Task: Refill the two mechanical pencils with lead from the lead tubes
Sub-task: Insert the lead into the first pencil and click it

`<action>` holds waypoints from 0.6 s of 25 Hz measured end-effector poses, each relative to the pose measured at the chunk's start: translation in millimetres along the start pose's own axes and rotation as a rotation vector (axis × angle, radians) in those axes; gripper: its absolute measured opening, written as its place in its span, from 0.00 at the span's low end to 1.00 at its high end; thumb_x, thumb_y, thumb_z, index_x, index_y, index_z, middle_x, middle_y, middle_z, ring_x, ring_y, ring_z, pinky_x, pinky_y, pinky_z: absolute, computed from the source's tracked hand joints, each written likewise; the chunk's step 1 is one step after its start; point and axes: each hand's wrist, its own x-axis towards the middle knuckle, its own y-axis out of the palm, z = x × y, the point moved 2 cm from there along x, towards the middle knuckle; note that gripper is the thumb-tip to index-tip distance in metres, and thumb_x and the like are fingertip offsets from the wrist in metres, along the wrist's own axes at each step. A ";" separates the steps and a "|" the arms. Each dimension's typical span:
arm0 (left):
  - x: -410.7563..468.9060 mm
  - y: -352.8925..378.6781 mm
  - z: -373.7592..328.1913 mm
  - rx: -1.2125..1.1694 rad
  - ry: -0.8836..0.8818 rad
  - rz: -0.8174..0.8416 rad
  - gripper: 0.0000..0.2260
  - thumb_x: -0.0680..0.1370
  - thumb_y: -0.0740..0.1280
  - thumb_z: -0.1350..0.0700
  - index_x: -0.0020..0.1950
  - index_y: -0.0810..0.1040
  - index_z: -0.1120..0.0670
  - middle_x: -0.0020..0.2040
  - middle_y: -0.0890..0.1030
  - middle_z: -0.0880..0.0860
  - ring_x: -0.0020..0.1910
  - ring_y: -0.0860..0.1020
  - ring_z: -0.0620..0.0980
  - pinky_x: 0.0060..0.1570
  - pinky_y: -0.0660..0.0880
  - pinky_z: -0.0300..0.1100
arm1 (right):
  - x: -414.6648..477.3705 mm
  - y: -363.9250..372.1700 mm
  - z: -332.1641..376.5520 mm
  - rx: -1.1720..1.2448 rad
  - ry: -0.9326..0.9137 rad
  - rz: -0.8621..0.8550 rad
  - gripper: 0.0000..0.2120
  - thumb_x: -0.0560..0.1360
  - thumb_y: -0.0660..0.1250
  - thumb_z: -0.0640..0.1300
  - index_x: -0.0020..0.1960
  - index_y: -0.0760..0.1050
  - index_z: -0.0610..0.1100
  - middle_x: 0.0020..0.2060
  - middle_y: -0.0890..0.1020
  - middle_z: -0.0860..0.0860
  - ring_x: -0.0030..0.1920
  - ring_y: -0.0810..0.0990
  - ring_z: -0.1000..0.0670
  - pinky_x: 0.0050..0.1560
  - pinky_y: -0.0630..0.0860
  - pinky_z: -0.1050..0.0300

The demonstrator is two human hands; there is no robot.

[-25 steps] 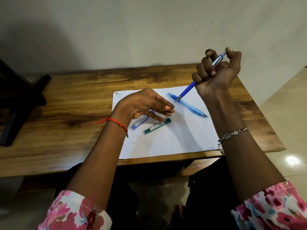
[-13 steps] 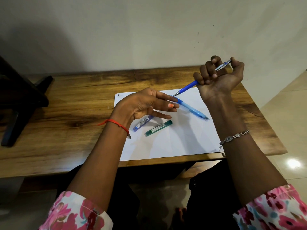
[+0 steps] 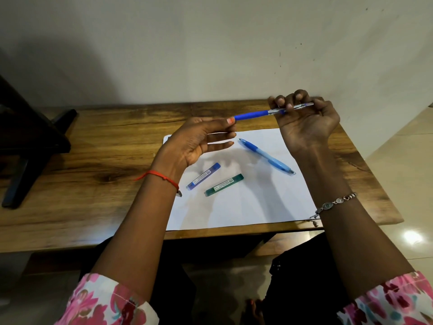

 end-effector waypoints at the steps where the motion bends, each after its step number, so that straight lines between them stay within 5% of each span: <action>1: -0.9 -0.7 -1.2 -0.004 -0.007 -0.004 0.03 0.74 0.67 0.61 0.42 0.81 0.57 0.32 0.84 0.49 0.33 0.82 0.44 0.36 0.80 0.38 | -0.7 -0.3 1.0 -0.017 0.015 0.002 0.14 0.64 0.52 0.43 0.27 0.70 0.37 0.22 0.70 0.43 0.28 0.75 0.43 0.44 0.77 0.50; 6: -3.8 -5.1 -5.5 0.021 -0.016 -0.054 0.03 0.73 0.68 0.60 0.42 0.81 0.57 0.32 0.83 0.49 0.33 0.82 0.44 0.35 0.80 0.38 | 0.7 -8.9 5.9 -0.371 0.167 -0.038 0.10 0.70 0.58 0.39 0.32 0.74 0.40 0.29 0.79 0.47 0.35 0.80 0.47 0.40 0.77 0.55; 10: -5.7 -16.5 -12.0 0.021 -0.008 -0.108 0.02 0.73 0.68 0.60 0.42 0.81 0.57 0.32 0.83 0.50 0.33 0.82 0.45 0.36 0.81 0.39 | 2.9 -13.4 13.8 -0.922 0.206 0.152 0.12 0.72 0.64 0.30 0.38 0.82 0.41 0.28 0.81 0.49 0.29 0.78 0.52 0.31 0.74 0.63; 15: -5.5 -20.5 -8.2 0.099 -0.074 -0.173 0.02 0.72 0.69 0.60 0.41 0.80 0.56 0.29 0.82 0.50 0.32 0.82 0.46 0.39 0.82 0.42 | -7.3 -10.2 11.0 -1.425 0.263 0.301 0.09 0.66 0.74 0.34 0.46 0.83 0.40 0.30 0.82 0.45 0.27 0.75 0.54 0.29 0.71 0.65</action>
